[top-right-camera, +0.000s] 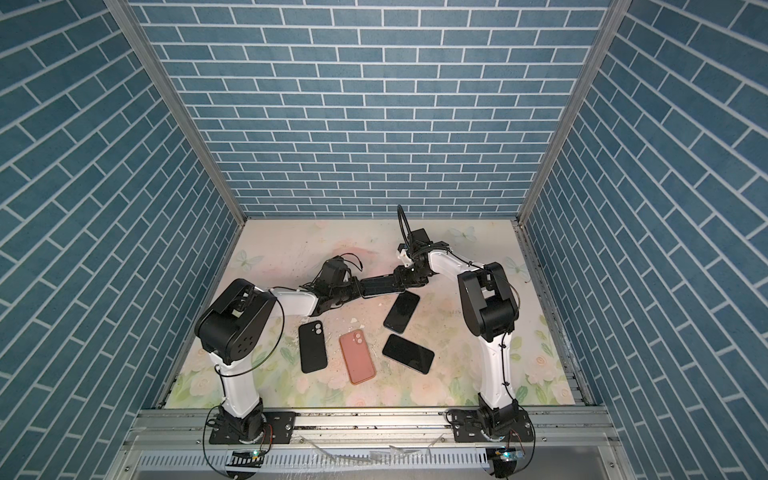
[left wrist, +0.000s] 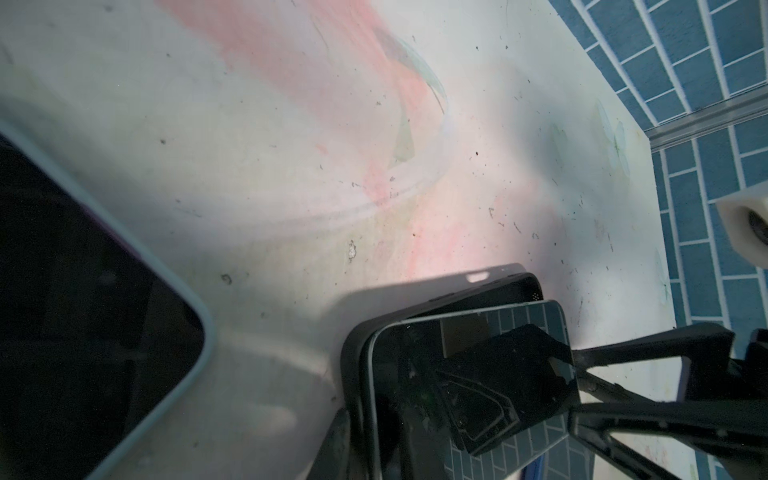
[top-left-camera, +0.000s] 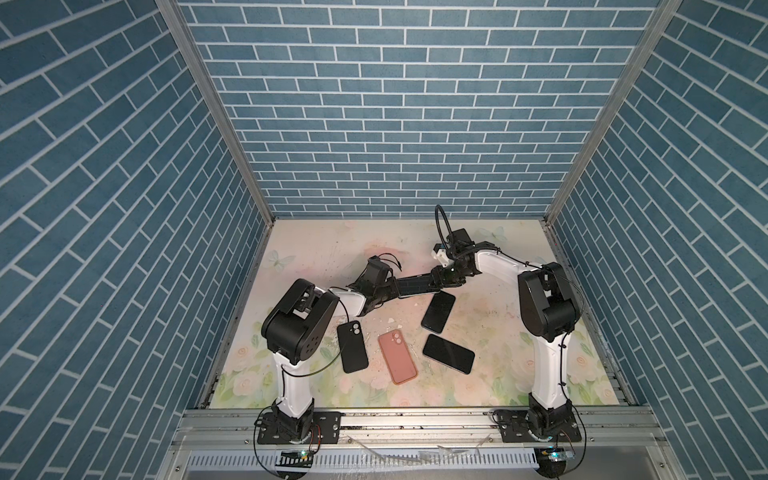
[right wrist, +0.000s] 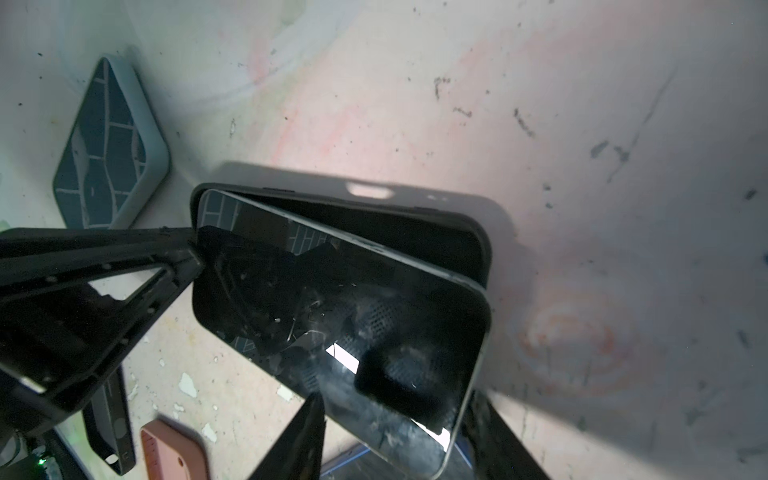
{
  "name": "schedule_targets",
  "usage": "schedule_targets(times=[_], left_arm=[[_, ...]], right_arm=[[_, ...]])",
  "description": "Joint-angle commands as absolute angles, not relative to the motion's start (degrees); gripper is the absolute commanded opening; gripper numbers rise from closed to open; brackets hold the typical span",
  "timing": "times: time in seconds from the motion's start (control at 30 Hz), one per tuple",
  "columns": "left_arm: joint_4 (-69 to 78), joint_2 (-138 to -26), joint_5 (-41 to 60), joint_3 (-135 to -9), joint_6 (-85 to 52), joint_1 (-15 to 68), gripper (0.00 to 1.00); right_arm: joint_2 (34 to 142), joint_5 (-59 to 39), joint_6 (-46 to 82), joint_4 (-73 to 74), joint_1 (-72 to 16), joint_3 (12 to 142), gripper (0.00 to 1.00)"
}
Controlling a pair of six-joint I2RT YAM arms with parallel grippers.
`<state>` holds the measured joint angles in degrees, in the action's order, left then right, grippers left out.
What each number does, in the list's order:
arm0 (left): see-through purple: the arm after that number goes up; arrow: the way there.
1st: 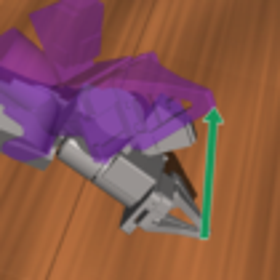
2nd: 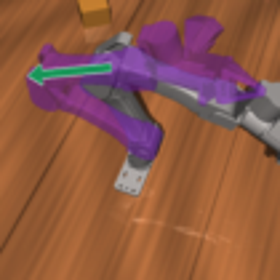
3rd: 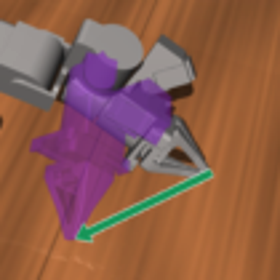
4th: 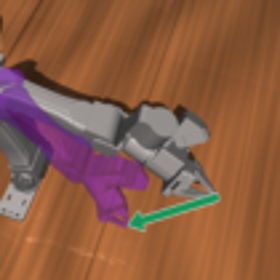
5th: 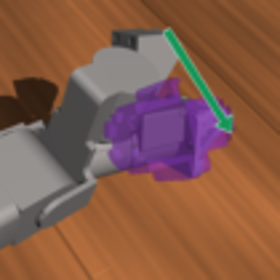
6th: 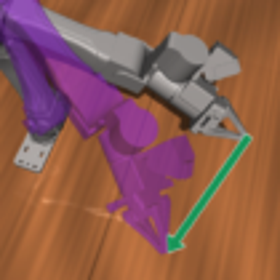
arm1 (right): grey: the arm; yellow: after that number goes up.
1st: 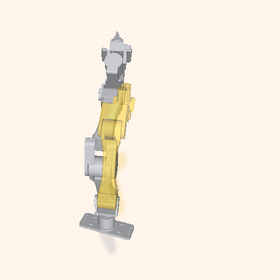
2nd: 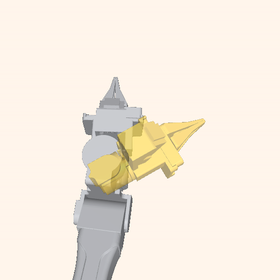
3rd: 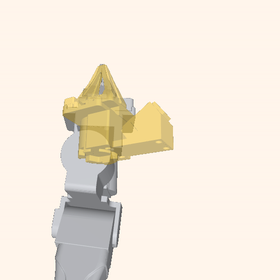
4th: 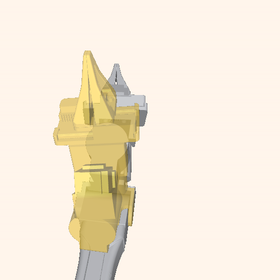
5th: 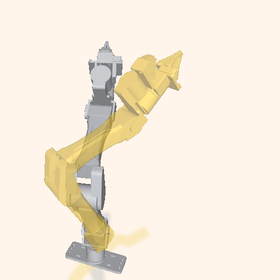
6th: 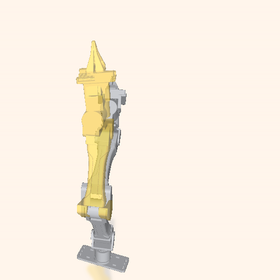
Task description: Put the phone into the phone case
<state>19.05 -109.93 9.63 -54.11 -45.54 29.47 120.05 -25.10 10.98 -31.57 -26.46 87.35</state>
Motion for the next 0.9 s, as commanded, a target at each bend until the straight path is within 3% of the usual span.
schedule_targets(times=[0.0,0.67,0.87], left_arm=[[18.34,-111.45,9.76,-55.02,-44.87,29.53,0.23],[19.49,-112.58,10.33,-54.67,-44.80,29.54,0.22],[19.80,-112.85,10.63,-54.67,-44.82,29.53,0.20]], right_arm=[[117.77,-31.75,11.25,-29.20,-27.16,86.73,0.52],[117.01,-36.80,11.16,-28.22,-27.25,91.53,0.44],[120.04,-34.22,9.21,-30.35,-27.24,94.01,0.40]])
